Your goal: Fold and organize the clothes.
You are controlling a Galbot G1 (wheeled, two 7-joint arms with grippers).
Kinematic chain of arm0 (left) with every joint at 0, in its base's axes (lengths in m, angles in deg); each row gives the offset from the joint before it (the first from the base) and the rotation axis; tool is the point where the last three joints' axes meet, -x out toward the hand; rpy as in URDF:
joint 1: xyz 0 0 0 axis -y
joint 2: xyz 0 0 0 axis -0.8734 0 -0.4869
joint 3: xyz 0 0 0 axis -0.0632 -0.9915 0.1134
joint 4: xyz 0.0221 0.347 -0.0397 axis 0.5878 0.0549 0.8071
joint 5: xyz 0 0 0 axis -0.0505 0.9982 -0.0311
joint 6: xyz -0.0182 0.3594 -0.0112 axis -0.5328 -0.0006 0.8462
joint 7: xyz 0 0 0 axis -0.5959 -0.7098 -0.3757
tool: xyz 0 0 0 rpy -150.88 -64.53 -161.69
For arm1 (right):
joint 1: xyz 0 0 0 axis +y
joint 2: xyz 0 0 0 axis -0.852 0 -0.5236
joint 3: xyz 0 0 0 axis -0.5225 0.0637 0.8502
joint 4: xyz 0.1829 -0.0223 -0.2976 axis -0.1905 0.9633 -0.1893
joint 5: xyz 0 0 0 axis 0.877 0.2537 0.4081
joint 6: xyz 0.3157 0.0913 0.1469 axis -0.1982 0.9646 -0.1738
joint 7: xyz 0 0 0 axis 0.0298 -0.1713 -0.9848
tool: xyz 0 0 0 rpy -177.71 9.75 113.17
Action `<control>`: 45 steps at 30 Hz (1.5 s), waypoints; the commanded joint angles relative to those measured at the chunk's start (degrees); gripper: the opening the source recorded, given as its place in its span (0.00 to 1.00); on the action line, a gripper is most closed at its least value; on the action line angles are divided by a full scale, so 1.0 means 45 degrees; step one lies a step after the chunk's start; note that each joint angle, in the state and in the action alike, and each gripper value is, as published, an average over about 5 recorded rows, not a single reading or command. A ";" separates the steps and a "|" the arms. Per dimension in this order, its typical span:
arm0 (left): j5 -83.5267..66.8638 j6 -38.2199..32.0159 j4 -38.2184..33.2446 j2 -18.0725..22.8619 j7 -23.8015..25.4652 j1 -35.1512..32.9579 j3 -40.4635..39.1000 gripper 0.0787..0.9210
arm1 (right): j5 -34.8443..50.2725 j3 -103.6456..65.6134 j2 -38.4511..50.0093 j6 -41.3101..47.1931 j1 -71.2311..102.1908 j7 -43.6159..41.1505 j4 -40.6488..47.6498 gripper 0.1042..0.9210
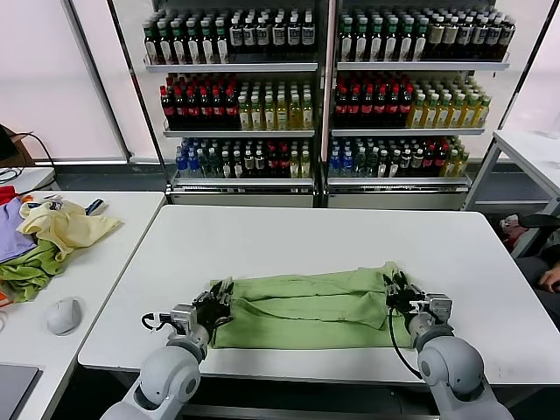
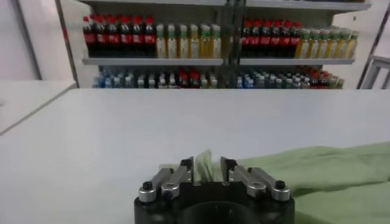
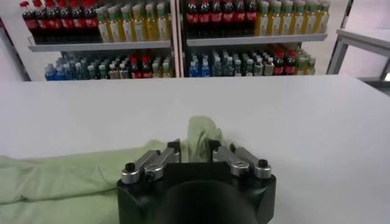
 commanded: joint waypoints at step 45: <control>-0.6210 0.0314 -0.2764 -0.1055 -0.0972 -0.0404 0.5108 0.06 | -0.0127 -0.0003 -0.0092 -0.0277 0.0364 0.0134 -0.1108 0.88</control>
